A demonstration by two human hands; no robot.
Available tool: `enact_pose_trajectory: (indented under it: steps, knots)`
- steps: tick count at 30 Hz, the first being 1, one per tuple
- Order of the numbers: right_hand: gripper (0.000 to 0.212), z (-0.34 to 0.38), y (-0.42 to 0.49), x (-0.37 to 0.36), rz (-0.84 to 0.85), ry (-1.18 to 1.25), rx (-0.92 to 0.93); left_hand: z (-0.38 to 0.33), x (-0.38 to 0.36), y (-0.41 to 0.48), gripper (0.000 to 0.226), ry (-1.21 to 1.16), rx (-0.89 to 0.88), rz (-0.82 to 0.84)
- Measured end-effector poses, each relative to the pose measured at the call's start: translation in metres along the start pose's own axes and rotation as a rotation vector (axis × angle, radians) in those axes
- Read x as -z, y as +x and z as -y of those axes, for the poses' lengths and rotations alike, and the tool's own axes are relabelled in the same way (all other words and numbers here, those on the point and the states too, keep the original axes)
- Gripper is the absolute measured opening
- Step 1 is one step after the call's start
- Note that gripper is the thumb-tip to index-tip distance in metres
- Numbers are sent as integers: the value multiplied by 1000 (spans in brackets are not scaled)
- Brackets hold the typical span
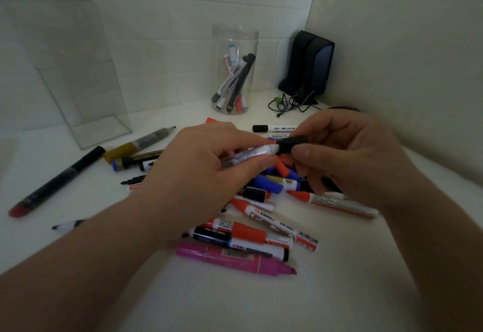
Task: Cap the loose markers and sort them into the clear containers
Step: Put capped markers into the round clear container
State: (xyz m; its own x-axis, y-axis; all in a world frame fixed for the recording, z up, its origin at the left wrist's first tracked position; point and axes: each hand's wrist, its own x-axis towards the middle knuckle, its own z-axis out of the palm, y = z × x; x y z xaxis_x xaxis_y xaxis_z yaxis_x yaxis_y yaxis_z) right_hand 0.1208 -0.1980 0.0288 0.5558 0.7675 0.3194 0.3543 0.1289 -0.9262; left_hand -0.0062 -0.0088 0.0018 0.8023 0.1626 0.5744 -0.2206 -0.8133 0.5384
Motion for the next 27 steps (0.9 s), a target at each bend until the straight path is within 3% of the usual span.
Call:
enact_pose_trajectory:
  steps: [4,9,13,19,24,27]
  knots:
    - [21,6,-3,-4,12,-158,8,-2,2,1,37,34,22,58]
    - [24,6,-3,-4,57,-384,-3,-6,3,1,31,-2,87,261]
    - [25,6,-3,-6,72,-423,-11,-7,7,2,33,13,88,299]
    - [21,10,-2,-12,109,-227,-56,-6,6,-1,28,42,1,230]
    - [9,6,1,-16,116,-60,-95,-6,5,-2,27,197,-114,137]
    - [12,5,3,-18,112,101,-191,-7,5,-2,29,302,-183,91]
